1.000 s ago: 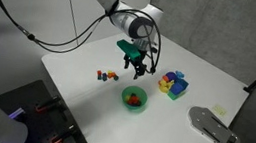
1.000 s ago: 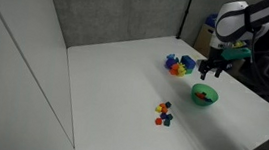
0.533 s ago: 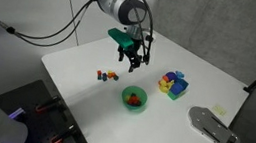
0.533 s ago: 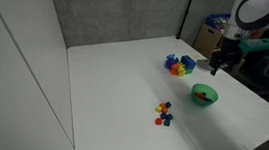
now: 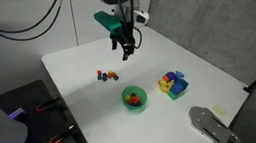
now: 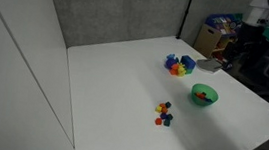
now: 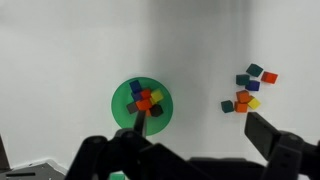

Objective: Put the blue building block in the green bowl

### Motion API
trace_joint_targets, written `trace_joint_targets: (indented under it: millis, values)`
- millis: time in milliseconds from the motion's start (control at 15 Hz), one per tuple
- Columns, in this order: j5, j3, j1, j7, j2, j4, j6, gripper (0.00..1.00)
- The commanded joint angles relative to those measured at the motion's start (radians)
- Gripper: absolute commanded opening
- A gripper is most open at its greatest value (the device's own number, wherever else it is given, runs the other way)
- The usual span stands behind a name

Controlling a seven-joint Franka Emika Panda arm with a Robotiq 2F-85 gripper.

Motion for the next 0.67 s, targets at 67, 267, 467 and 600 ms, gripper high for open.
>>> trace_joint_targets:
  millis: [67,267,467,600]
  values:
    - [-0.016,0.031,0.005,0.022,-0.181,-0.104,0.002,1.00]
    - [-0.017,0.052,0.007,0.011,-0.270,-0.158,-0.022,1.00]
    - [-0.010,0.070,0.008,0.015,-0.345,-0.203,-0.057,1.00]
    - [-0.010,0.080,0.009,0.015,-0.381,-0.225,-0.076,1.00]
